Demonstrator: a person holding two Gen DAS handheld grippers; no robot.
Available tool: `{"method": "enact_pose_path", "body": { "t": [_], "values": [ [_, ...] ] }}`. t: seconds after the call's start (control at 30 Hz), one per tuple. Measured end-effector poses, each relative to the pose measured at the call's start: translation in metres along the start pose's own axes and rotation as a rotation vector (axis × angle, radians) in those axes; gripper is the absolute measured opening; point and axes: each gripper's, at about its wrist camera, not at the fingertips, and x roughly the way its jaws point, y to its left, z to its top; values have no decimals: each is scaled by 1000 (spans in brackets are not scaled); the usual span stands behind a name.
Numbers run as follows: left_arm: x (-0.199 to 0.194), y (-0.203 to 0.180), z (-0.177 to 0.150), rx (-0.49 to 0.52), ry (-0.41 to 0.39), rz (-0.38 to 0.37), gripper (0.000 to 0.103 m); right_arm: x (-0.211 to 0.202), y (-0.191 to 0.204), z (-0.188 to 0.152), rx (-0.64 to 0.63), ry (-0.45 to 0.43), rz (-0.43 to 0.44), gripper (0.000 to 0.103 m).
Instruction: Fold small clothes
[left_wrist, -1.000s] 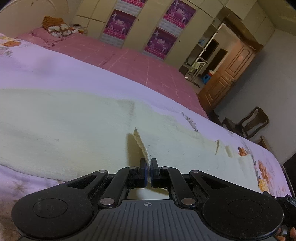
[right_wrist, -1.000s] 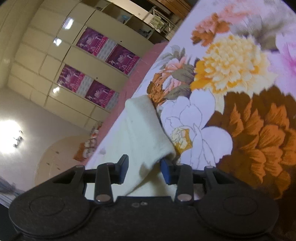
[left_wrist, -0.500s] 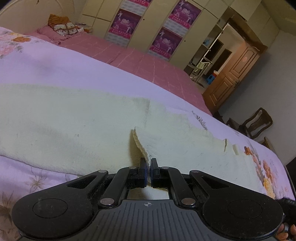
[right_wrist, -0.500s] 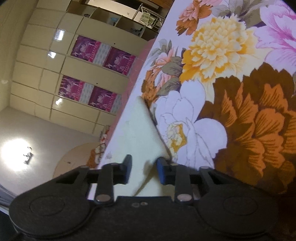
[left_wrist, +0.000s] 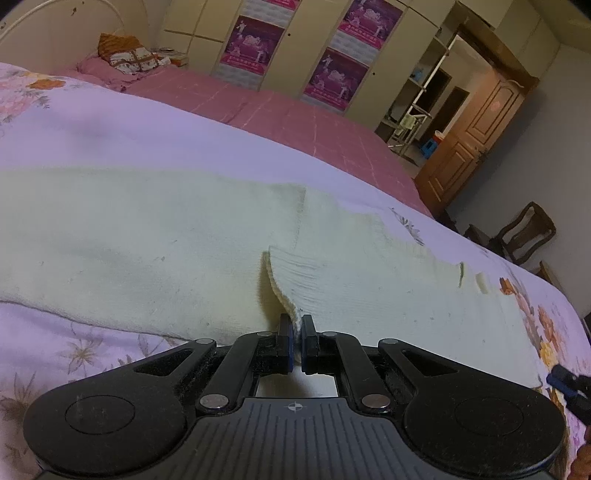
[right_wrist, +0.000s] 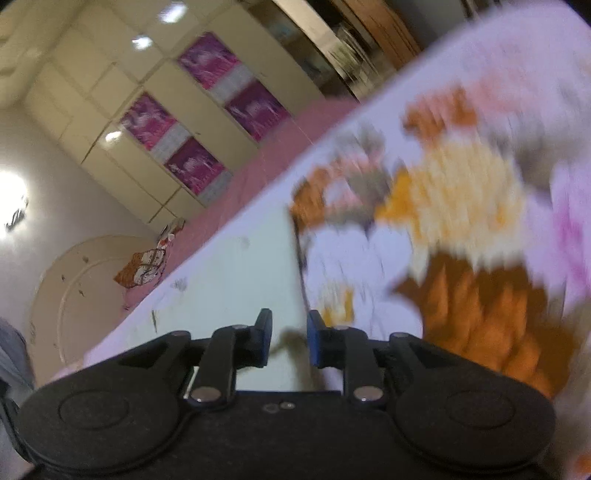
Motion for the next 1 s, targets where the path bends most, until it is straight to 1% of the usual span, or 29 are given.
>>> {"method": "enact_pose_path", "body": {
  "t": [0.07, 0.1, 0.13, 0.17, 0.2, 0.23, 0.27, 0.33, 0.4, 0.57, 0.67, 0.73, 0.8, 0.87, 0.93, 0.97, 1.0],
  "values": [
    [0, -2, -1, 1, -6, 8, 4, 10, 5, 8, -36, 7, -7, 19],
    [0, -2, -2, 1, -8, 9, 4, 18, 9, 9, -69, 15, -8, 16],
    [0, -1, -1, 0, -6, 8, 4, 27, 13, 8, -108, 47, -19, 9],
    [0, 0, -1, -1, -5, 7, 4, 38, 14, 5, -146, 93, -56, 6],
    [0, -1, 0, 2, -4, 6, 4, 43, 14, 1, -177, 112, -81, 1],
    [-1, 0, 1, 9, -4, 8, 4, 43, 14, 0, -189, 104, -80, 1],
    [-2, 0, 1, 11, -7, 11, 4, 42, 15, 1, -194, 107, -79, 1],
    [-2, 1, 2, 13, -13, 19, 4, 39, 17, 7, -208, 88, -75, 6],
    [-1, 1, 1, 7, -12, 21, 4, 43, 20, 16, -223, 60, -64, 6],
    [0, -1, -1, 12, -18, 40, 4, 76, 39, 40, -292, 30, -64, 6],
    [1, -1, -1, 16, -18, 47, 4, 102, 42, 49, -331, 47, -80, 6],
    [1, -1, -2, 25, -21, 50, 4, 119, 39, 51, -344, 82, -134, 0],
    [1, 0, -3, 35, -29, 49, 4, 121, 33, 50, -343, 76, -130, 0],
    [0, 2, -5, 36, -43, 40, 5, 112, 35, 47, -341, 77, -133, 0],
    [-3, 5, -7, 27, -51, 32, 5, 94, 37, 42, -341, 64, -99, 16],
    [-4, 6, -9, 20, -57, 31, 6, 85, 38, 35, -351, 67, -87, 17],
    [-4, 7, -10, 13, -61, 32, 6, 83, 38, 27, -374, 99, -89, 17]
  ]
}}
